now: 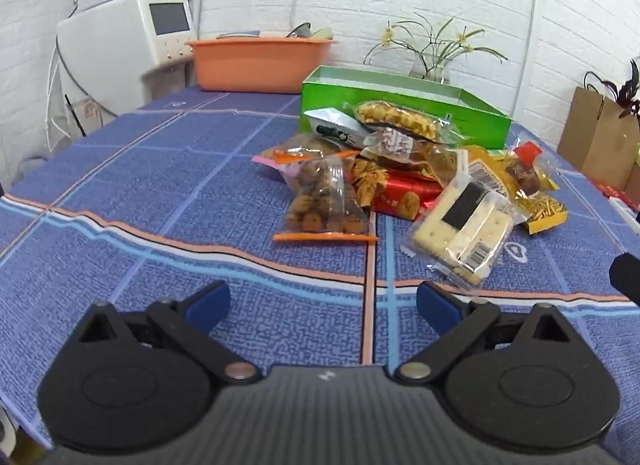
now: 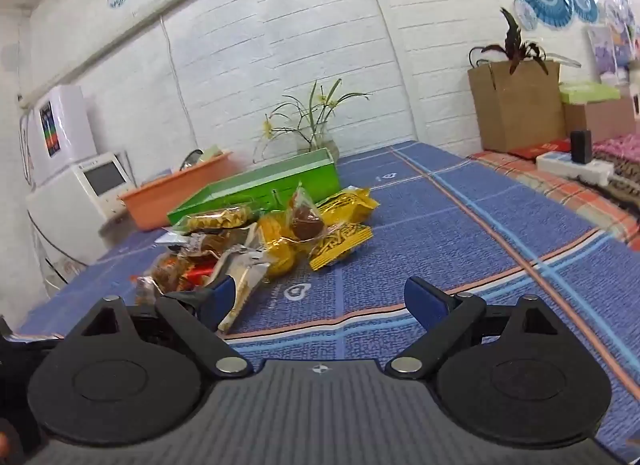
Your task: Organize snacks
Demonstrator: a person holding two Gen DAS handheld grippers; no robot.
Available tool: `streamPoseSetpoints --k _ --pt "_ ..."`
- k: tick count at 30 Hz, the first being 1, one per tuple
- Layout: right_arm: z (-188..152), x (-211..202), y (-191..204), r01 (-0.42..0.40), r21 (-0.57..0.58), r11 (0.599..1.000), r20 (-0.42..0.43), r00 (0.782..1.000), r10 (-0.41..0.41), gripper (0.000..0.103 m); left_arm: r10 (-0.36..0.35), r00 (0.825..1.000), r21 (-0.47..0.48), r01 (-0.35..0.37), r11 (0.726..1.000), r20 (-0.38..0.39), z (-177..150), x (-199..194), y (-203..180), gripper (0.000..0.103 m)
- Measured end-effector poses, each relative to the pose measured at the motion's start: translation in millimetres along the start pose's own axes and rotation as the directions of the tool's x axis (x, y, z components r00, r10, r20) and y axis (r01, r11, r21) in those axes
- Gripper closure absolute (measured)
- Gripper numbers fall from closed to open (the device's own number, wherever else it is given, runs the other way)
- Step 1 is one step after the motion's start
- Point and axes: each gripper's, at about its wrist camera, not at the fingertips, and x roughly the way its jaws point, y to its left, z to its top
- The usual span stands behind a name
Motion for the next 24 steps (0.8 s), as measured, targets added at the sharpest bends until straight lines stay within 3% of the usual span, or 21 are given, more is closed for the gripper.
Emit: streamPoseSetpoints --k 10,24 --pt "-0.4 0.7 -7.8 -0.008 0.024 1.000 -0.016 1.000 0.008 0.000 0.002 0.999 0.039 0.000 0.999 -0.035 2.2 -0.8 -3.5 0.006" --pt "-2.8 0.3 1.2 0.034 -0.058 0.998 -0.007 0.999 -0.034 0.000 0.024 0.999 0.057 -0.021 0.998 -0.049 1.9 -0.3 -7.2 0.006"
